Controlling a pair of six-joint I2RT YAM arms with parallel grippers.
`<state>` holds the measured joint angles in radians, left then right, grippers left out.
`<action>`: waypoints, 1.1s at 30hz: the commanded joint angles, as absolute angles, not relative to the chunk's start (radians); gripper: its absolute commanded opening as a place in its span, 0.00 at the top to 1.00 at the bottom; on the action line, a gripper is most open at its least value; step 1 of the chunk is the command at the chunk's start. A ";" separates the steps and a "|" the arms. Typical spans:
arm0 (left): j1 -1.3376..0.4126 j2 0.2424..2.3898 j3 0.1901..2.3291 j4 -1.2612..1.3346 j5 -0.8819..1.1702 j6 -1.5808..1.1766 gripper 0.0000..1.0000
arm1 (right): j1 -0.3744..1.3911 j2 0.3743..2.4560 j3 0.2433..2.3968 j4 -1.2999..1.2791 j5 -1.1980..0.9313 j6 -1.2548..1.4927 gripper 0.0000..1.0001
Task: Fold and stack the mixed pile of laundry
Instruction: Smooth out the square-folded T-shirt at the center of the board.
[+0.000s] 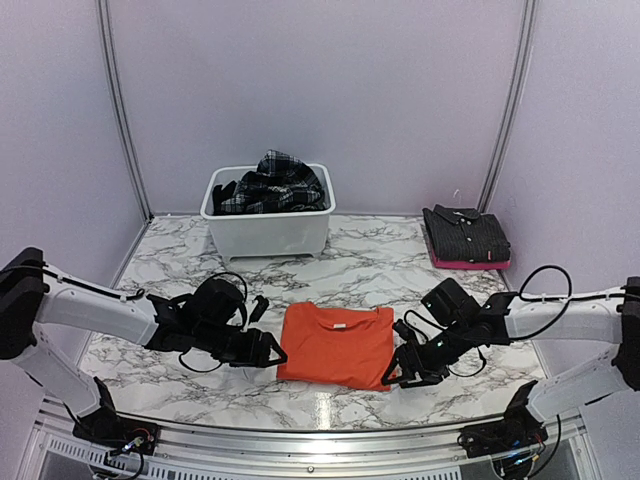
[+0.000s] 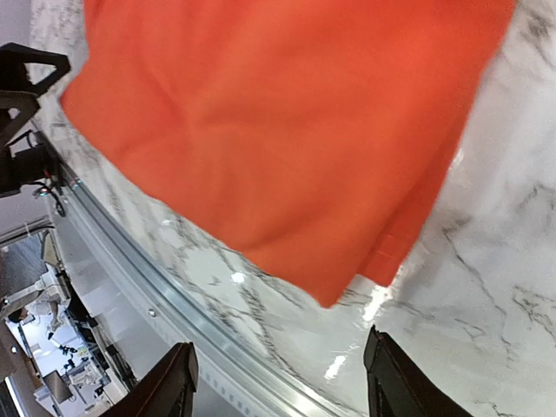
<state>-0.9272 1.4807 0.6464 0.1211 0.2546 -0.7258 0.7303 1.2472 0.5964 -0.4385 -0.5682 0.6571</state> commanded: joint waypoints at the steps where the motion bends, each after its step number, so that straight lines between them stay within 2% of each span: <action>1: -0.941 1.538 0.691 0.078 0.289 -0.714 0.33 | 0.728 1.280 0.576 -0.465 -0.537 0.698 0.38; 3: -0.950 1.567 0.702 0.084 0.299 -0.714 0.35 | 0.734 1.311 0.573 -0.437 -0.539 0.690 0.38; 5: -0.959 1.597 0.713 0.104 0.317 -0.713 0.40 | 0.738 1.351 0.568 -0.401 -0.548 0.679 0.42; 8: -0.968 1.634 0.720 0.141 0.345 -0.723 0.50 | 0.738 1.414 0.576 -0.365 -0.549 0.653 0.56; 10: -0.967 1.635 0.713 0.151 0.345 -0.729 0.63 | 0.736 1.444 0.591 -0.370 -0.553 0.633 0.74; 11: -0.966 1.628 0.704 0.150 0.339 -0.733 0.71 | 0.732 1.452 0.599 -0.386 -0.553 0.622 0.90; 12: -0.964 1.615 0.690 0.142 0.333 -0.735 0.79 | 0.727 1.451 0.606 -0.412 -0.550 0.610 1.00; 14: -0.963 1.579 0.659 0.100 0.306 -0.728 0.99 | 0.711 1.422 0.617 -0.480 -0.536 0.584 1.00; 15: -0.963 1.559 0.641 0.080 0.285 -0.725 1.00 | 0.701 1.410 0.619 -0.514 -0.528 0.567 1.00; 18: -0.963 1.534 0.635 0.042 0.287 -0.689 0.98 | 0.678 1.392 0.629 -0.577 -0.540 0.507 1.00; 19: -0.963 1.534 0.652 0.029 0.300 -0.671 0.86 | 0.677 1.408 0.644 -0.590 -0.564 0.478 1.00; 21: -0.963 1.527 0.699 0.004 0.294 -0.640 0.56 | 0.677 1.426 0.695 -0.623 -0.578 0.432 0.71; 22: -0.959 1.523 0.726 -0.038 0.263 -0.620 0.48 | 0.671 1.421 0.724 -0.636 -0.578 0.413 0.56; 23: -0.948 1.522 0.754 -0.067 0.240 -0.601 0.45 | 0.654 1.414 0.754 -0.650 -0.572 0.399 0.50; 28: -0.819 1.542 0.812 -0.078 0.222 -0.561 0.45 | 0.481 1.420 0.858 -0.654 -0.570 0.328 0.46; 33: -0.748 1.676 0.937 -0.093 0.243 -0.503 0.49 | 0.397 1.549 0.958 -0.555 -0.552 0.308 0.53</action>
